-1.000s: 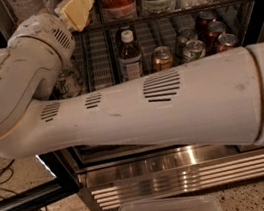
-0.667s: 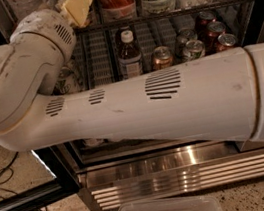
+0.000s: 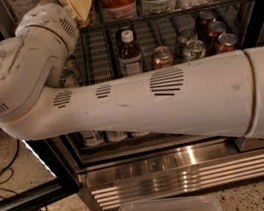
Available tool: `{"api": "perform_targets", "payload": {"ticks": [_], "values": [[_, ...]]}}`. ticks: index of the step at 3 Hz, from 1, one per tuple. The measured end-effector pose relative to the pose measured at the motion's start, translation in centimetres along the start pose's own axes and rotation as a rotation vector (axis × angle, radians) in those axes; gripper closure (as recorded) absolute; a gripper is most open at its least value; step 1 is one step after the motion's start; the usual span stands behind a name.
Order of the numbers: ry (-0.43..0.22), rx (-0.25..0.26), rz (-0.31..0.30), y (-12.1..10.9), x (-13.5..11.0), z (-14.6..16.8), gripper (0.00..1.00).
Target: Pick orange can from top shelf of fridge
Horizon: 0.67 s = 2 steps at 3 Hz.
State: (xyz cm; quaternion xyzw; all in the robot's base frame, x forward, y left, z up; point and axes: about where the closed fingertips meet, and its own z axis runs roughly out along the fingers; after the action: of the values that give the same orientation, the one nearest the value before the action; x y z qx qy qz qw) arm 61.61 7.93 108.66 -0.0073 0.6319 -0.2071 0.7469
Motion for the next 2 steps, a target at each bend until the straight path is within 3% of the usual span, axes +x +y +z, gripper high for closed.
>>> {"api": "perform_targets", "payload": {"ticks": [2], "values": [[0.021,-0.013,0.048,0.11,0.72,0.7,0.29]]}}
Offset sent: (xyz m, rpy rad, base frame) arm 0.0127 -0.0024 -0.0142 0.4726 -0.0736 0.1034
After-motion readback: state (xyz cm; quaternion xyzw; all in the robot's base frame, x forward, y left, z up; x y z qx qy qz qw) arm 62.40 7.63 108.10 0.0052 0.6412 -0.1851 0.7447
